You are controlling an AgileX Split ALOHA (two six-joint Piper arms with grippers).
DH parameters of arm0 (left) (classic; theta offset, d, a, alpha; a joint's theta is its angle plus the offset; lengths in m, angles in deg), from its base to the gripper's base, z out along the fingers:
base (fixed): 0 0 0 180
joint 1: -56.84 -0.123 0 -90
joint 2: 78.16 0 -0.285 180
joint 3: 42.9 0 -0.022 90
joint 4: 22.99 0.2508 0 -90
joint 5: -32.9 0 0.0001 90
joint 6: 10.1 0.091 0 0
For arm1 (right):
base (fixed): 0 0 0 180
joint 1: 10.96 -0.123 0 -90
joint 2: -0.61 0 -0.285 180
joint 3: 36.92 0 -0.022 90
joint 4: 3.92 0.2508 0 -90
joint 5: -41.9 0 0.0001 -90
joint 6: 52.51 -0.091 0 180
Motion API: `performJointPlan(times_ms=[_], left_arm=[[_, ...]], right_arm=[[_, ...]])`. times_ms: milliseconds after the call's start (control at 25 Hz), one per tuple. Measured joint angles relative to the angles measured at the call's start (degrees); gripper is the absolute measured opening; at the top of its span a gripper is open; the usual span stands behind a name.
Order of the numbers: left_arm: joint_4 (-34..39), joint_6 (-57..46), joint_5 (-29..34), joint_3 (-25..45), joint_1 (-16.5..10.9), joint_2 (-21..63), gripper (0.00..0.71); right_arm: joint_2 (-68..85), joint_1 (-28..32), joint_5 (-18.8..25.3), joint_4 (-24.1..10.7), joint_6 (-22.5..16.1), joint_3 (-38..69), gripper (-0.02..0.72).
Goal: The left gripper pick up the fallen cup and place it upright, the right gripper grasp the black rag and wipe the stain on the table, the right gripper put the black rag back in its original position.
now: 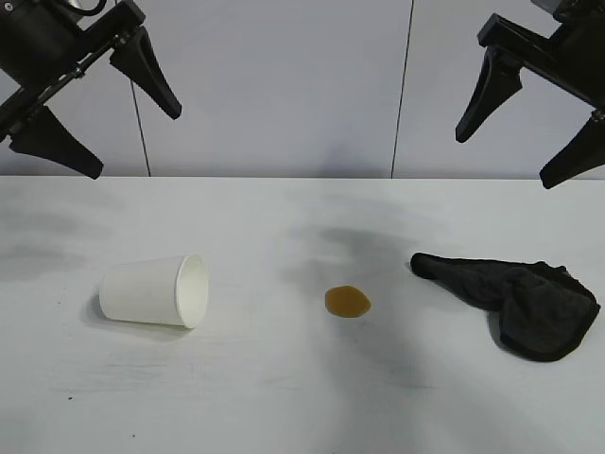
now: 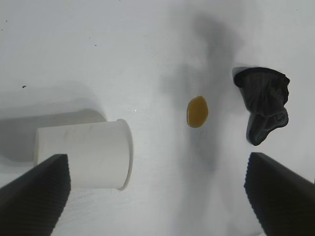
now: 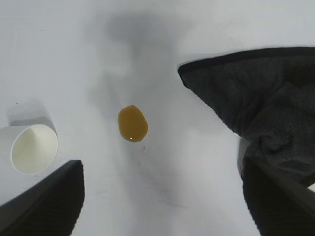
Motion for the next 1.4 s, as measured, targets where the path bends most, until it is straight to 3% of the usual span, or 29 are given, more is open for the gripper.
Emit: performJointPlan(times_ms=[1040, 1120, 1240, 1400], left_arm=[[-0.02, 1.36, -2.71, 0.0, 0.0, 0.0, 0.694], [0.24, 7.84, -1.28, -0.67, 0.0, -0.08, 0.694], [2.75, 29.9, 5.9, -3.03, 0.84, -0.13, 0.694], [11.72, 53.73, 10.9, -5.03, 6.39, -0.13, 0.694]], right_arm=[[0.0, 0.0, 0.0, -0.05, 0.0, 0.0, 0.608], [0.0, 0.0, 0.0, -0.05, 0.0, 0.0, 0.608], [0.0, 0.0, 0.05, -0.05, 0.31, 0.0, 0.608], [0.0, 0.0, 0.37, -0.05, 1.33, 0.0, 0.608]])
